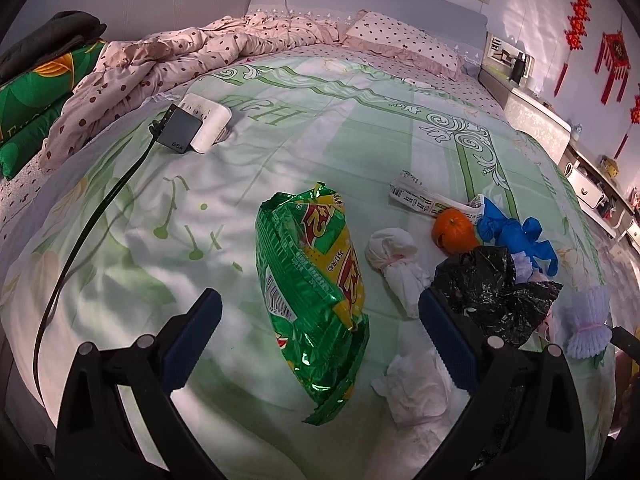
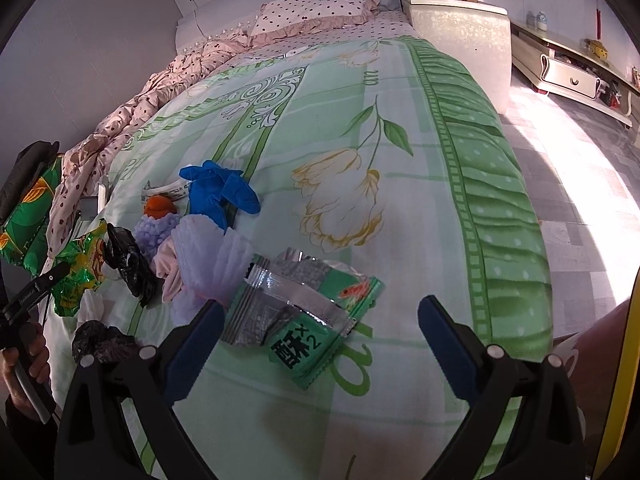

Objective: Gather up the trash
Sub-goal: 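Grasp the green chip bag with the left gripper while the right grasps the silver-green wrapper, then carry both items to the yellow-rimmed bin and open both grippers over it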

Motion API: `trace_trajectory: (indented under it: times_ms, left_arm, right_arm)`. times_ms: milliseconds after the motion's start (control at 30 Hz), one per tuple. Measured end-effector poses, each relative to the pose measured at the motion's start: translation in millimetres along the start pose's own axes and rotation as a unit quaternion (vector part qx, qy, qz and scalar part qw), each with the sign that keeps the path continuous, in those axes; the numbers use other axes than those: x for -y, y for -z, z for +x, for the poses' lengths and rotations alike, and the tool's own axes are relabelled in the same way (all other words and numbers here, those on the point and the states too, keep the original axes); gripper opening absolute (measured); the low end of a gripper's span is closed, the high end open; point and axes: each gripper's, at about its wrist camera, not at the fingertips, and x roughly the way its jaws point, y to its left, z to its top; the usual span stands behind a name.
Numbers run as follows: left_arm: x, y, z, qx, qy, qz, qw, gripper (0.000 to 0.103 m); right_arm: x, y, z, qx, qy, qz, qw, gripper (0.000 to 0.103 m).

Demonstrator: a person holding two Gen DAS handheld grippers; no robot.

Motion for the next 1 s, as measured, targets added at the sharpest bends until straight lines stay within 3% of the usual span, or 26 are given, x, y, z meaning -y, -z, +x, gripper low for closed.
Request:
trace_trajectory:
  times_ms: [100, 133, 200, 267, 467, 500, 600, 1000]
  left_arm:
    - [-2.0, 2.7, 10.2, -0.006, 0.008, -0.001, 1.0, 0.086]
    - [-2.2, 3.1, 15.0, -0.012, 0.013, -0.002, 0.9998, 0.075]
    - [-2.9, 3.8, 25.6, -0.024, 0.019, -0.003, 0.9995, 0.069]
    - [-2.7, 5.0, 33.4, -0.031, 0.015, 0.001, 0.9994, 0.053]
    - [-8.0, 8.7, 36.5, -0.022, 0.038, -0.016, 0.9989, 0.032]
    - [-8.9, 9.0, 35.8, -0.022, 0.041, -0.019, 0.9987, 0.031]
    - [-11.7, 7.8, 32.9, -0.017, 0.041, -0.024, 0.9987, 0.03]
    - [-0.7, 8.8, -27.9, 0.034, 0.058, -0.005, 0.9977, 0.022]
  right_arm:
    - [0.1, 0.6, 7.9, -0.009, -0.005, 0.002, 1.0, 0.079]
    - [-0.3, 1.3, 10.3, -0.011, -0.004, 0.001, 1.0, 0.078]
    - [-0.7, 2.7, 13.5, -0.014, -0.007, -0.002, 1.0, 0.074]
    - [-2.8, 4.2, 12.8, -0.013, -0.009, -0.004, 1.0, 0.067]
    - [-2.7, 5.8, 10.7, -0.013, -0.02, 0.0, 1.0, 0.042]
    - [-2.9, 5.7, 8.9, -0.012, -0.024, 0.001, 1.0, 0.035]
    - [-8.3, 5.5, 0.6, -0.001, -0.014, -0.011, 1.0, 0.031]
    - [-12.6, 11.3, -61.5, 0.043, -0.028, -0.016, 0.999, 0.03]
